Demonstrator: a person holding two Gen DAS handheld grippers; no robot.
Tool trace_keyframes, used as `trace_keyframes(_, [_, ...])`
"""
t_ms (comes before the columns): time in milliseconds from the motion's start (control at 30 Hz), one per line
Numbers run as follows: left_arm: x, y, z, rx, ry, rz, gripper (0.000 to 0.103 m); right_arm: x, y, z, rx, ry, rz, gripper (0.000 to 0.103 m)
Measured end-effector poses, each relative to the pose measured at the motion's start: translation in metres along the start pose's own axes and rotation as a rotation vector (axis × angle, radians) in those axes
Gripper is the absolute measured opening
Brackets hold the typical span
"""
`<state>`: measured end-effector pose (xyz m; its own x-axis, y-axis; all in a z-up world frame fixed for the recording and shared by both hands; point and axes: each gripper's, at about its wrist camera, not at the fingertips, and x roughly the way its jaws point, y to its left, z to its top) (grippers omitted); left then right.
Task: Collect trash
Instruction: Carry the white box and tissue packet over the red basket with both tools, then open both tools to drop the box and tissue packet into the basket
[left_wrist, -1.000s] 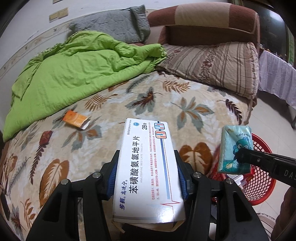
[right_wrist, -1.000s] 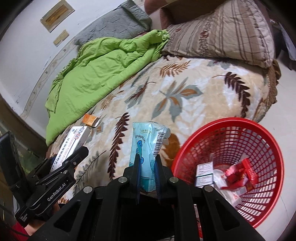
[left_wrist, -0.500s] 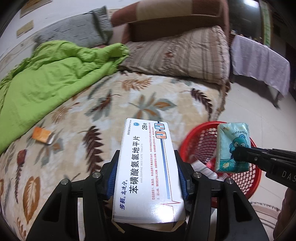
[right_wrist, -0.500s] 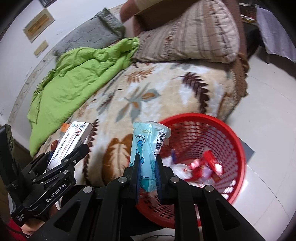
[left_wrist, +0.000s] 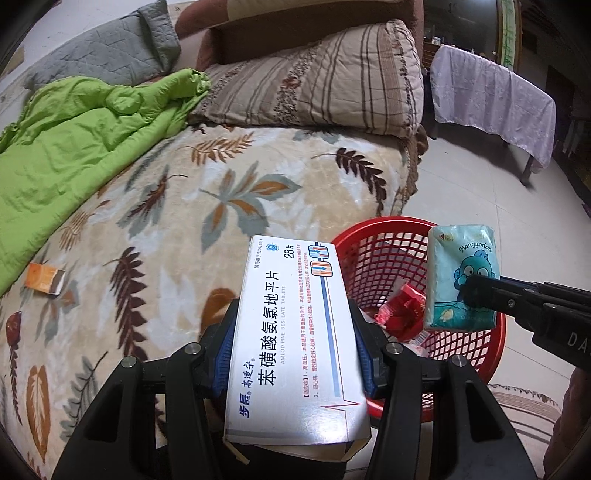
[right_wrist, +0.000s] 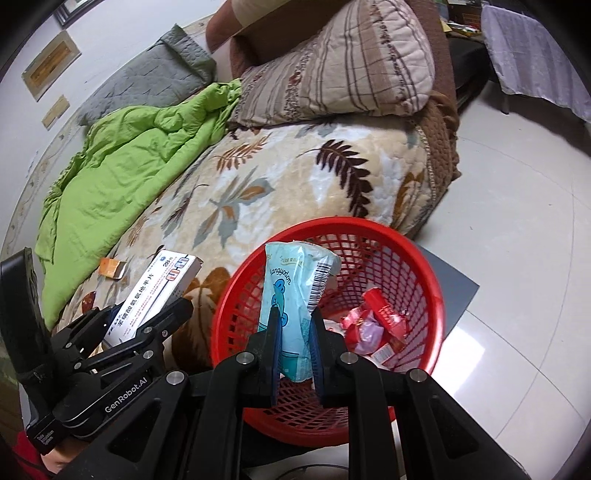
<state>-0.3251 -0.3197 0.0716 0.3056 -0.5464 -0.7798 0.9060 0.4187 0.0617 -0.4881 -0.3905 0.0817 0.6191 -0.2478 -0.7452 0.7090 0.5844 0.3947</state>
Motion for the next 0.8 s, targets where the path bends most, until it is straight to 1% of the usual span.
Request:
trace_keyframes(167, [0.006,-0.007,0.003,0.015,0.013,-0.042,0.052,-0.001,-0.007,0.0,0.016,-0.002,-0.025,0.016])
trace_keyframes(433, [0.015,-0.018,0.005,0.043,0.049,-0.146,0.052,0.002,-0.017,0.0,0.038,0.006,-0.075,0.016])
trace_keyframes(567, [0.019,-0.022,0.005,0.046,0.065,-0.182,0.052,0.002,-0.021,0.0,0.046,0.01,-0.092,0.016])
trace_keyframes(800, [0.024,-0.02,0.005,0.02,0.082,-0.195,0.052,0.004,-0.024,0.001,0.052,0.013,-0.101,0.016])
